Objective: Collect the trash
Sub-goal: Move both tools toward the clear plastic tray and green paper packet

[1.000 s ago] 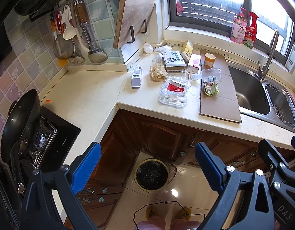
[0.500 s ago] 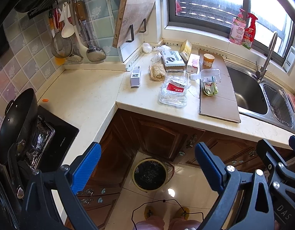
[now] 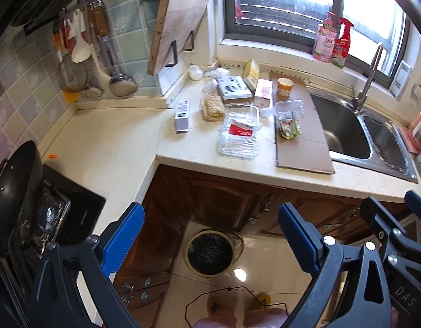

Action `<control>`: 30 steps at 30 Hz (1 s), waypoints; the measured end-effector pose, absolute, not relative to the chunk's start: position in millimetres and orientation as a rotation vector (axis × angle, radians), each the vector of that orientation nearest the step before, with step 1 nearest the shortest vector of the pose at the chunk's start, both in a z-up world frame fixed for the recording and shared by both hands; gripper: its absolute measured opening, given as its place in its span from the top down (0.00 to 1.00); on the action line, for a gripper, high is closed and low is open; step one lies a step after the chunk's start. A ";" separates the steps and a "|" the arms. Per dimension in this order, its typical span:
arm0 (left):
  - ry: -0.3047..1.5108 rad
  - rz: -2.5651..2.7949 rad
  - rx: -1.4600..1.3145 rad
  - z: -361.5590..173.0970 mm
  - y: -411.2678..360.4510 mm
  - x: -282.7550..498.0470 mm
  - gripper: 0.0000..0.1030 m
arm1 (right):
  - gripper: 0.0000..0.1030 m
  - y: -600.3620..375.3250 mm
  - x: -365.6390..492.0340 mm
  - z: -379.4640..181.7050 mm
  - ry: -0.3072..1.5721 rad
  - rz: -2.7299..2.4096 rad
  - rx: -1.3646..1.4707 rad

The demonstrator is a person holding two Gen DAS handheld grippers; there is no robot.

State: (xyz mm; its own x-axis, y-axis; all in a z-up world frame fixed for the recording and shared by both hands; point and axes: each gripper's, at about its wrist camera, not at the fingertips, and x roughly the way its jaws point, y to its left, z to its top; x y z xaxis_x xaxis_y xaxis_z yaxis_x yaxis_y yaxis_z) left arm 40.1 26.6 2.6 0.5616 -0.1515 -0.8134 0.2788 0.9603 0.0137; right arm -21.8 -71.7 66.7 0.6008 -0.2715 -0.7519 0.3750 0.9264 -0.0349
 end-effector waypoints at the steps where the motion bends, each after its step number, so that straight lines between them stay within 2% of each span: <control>1: 0.944 -0.263 0.140 3.1 27.0 43.5 0.05 | 0.07 -72.0 -21.0 66.6 0.849 -0.375 0.139; 9: 0.927 -0.284 0.043 15.6 29.0 86.6 0.05 | 0.07 -102.8 -3.9 80.9 0.841 -0.368 0.148; 16: 0.946 -0.267 0.020 1.6 7.1 126.3 0.05 | 0.07 -151.0 53.0 77.4 0.872 -0.228 0.150; 24: 1.022 -0.241 0.061 -45.3 -38.0 200.5 0.05 | 0.07 -216.9 137.8 38.0 0.986 -0.096 0.143; 30: 1.120 -0.203 0.089 -110.4 -52.9 252.2 0.06 | 0.11 -250.9 192.1 -14.4 1.092 0.011 0.175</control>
State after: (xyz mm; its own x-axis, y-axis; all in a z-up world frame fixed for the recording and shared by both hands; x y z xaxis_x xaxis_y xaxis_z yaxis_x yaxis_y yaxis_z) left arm 252.2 -52.9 -110.4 0.4192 -0.1168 -0.9004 0.2065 0.9780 -0.0307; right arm 192.1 -250.9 -14.4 0.4618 0.0950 -0.8819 0.0770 0.9862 0.1465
